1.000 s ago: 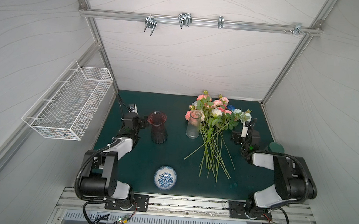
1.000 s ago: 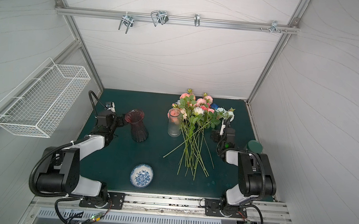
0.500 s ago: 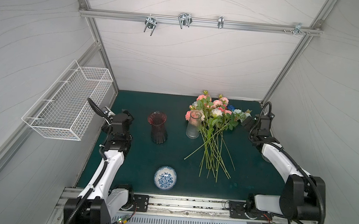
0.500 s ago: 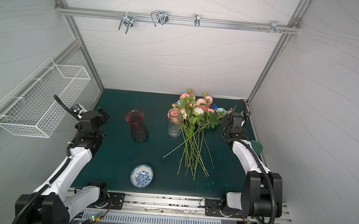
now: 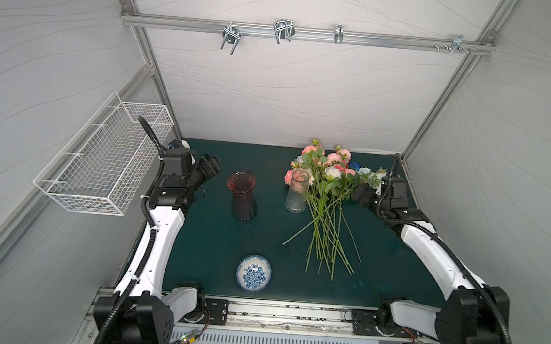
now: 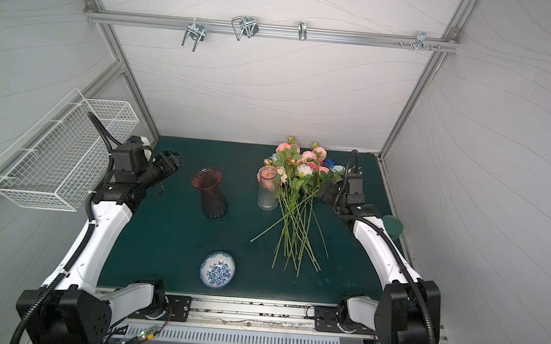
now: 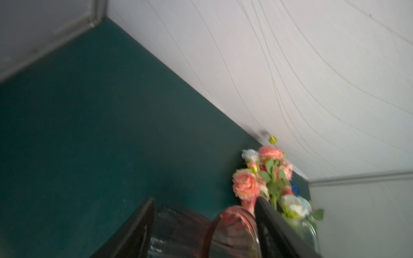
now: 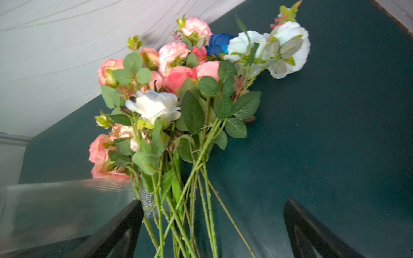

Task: Arrange flowers in a vase
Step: Pick up the vase from the center of the table.

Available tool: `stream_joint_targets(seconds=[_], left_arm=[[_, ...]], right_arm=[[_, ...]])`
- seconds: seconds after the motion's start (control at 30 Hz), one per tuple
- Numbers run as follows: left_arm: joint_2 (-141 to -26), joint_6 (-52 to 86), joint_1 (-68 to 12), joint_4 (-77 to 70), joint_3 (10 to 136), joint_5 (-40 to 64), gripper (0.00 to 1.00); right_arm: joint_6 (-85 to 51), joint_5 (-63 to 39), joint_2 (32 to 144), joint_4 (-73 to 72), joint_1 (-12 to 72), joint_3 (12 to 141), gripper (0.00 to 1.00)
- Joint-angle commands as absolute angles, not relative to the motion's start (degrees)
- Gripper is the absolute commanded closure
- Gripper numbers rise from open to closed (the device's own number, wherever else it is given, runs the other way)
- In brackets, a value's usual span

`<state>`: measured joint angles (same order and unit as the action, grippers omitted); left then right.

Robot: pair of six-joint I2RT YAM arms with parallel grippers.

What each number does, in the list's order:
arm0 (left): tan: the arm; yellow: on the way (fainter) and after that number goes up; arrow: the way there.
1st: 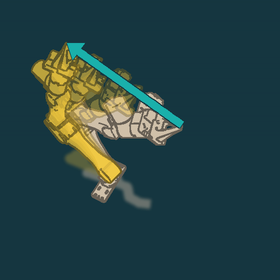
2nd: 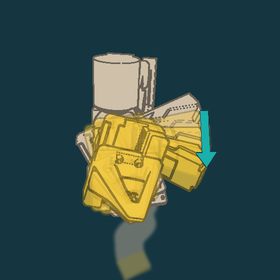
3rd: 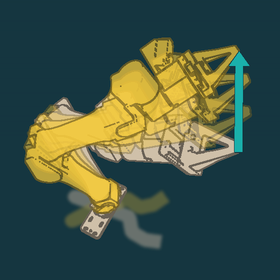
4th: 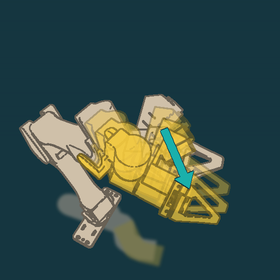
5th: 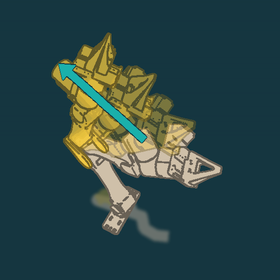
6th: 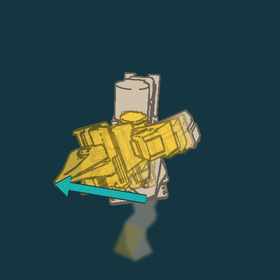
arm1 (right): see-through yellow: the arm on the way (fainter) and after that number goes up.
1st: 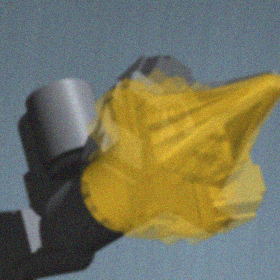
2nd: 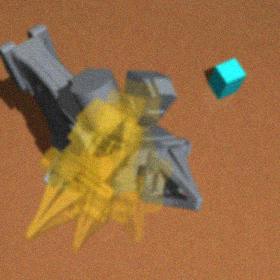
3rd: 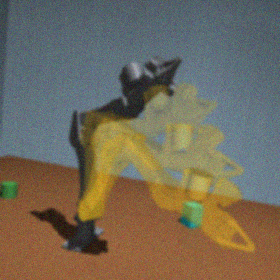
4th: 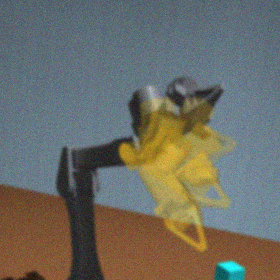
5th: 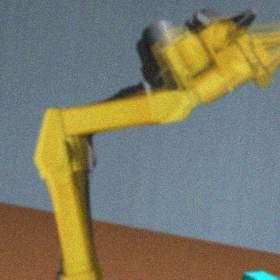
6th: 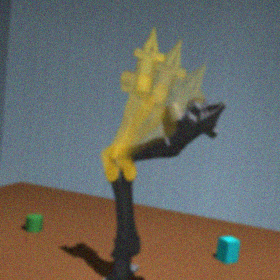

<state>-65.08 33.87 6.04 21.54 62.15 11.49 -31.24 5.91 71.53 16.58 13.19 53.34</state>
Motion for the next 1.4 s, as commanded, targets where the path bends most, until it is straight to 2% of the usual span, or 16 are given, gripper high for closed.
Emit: stream_joint_targets(seconds=[0.0, 0.27, 0.43, 0.5, 0.63, 0.8, 1.0, 1.17, 1.37], left_arm=[[-64.1, 31.86, 5.86, 29.97, 63.17, 20.29, 0.32], [-65.03, 26.91, -1.66, 33.46, 63.39, 17.38, 0.41], [-68.38, 24.67, -5.77, 40.41, 65.79, 5.67, 0.55], [-68.29, 24.1, -6.33, 40.61, 65.99, 2.89, 0.55], [-68.84, 23.21, -7.71, 39.7, 65.99, 2.9, 0.53], [-71.56, 23.89, -8.19, 39.39, 66.27, 5.96, 0.73], [-72.42, 23.2, -10.45, 40.55, 66.99, 4.49, 0.78], [-72.99, 23.5, -12.17, 41.88, 67.91, 4.55, 1.0], [-72.75, 22.77, -16.43, 43.23, 71.16, 8.89, 1.0]], right_arm=[[-29.1, 5.58, 72.92, 22.09, 14.49, 55.34, 0.01], [-29.46, 7.21, 73.21, 23.67, 14.83, 56.24, 0.01], [-29.66, 7.38, 72.9, 23.67, 14.83, 55.95, 0.01], [-29.67, 7.84, 73.03, 23.96, 14.77, 55.9, 0.01], [-29.77, 8.15, 73.23, 24.17, 14.84, 55.81, 0.01], [-29.97, 7.93, 73.49, 24.43, 14.85, 55.91, 0.01], [-30.12, 8.61, 73.43, 24.95, 14.82, 55.55, 0.01], [-29.99, 9.23, 73.29, 25.13, 14.81, 55.53, 0.01], [-29.88, 9.54, 73.3, 25.22, 14.94, 55.62, 0.01]])
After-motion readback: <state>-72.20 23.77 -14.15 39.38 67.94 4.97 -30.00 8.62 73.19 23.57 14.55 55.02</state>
